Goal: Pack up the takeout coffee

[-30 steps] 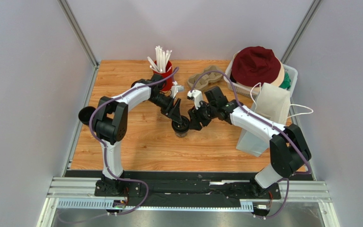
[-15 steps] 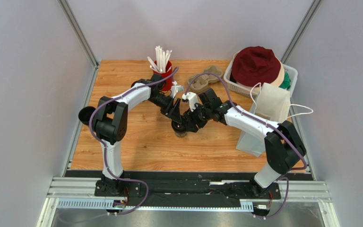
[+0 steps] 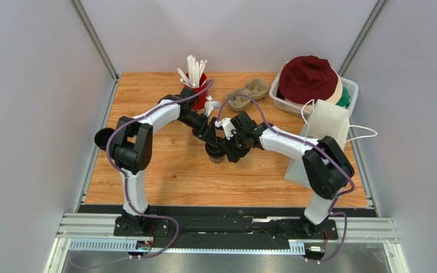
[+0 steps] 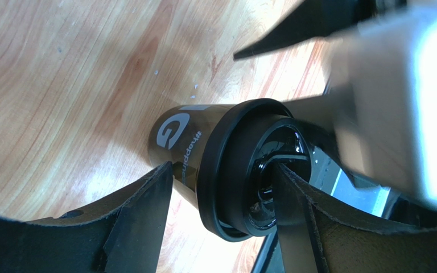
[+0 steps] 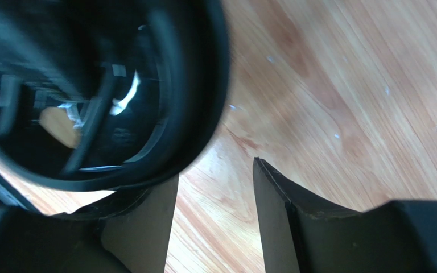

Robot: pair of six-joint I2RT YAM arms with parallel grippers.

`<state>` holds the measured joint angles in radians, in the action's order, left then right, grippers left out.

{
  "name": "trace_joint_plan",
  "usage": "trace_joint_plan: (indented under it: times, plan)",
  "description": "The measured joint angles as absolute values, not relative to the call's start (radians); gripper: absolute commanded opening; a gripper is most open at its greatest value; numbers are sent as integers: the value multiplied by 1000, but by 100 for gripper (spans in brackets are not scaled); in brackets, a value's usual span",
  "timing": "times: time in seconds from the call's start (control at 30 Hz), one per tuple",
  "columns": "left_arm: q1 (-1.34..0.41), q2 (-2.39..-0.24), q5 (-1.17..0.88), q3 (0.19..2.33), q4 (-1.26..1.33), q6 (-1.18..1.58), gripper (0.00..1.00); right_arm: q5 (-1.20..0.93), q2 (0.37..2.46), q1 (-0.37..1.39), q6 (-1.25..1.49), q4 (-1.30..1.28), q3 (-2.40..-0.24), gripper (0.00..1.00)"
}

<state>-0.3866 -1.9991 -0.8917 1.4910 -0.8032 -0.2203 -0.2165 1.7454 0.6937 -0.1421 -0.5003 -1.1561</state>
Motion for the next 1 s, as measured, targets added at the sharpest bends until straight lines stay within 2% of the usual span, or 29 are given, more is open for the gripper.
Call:
trace_joint_plan:
  times: [0.13,0.4,0.6,1.0]
  plan:
    - [-393,-1997,-888,1491,-799,-223,70,-262,1729,653,-150,-515,-1159,60]
    - [-389,-1997,-891,1491,-799,-223,73,-567,1637,480,-109,-560,-1260,76]
    - [-375,-1997,-881,1510,-827,-241,78,-702,1705,474,-46,-561,-1303,77]
    - [-364,-2005,-818,1620,-897,-305,82,-754,1753,477,-19,-574,-1319,78]
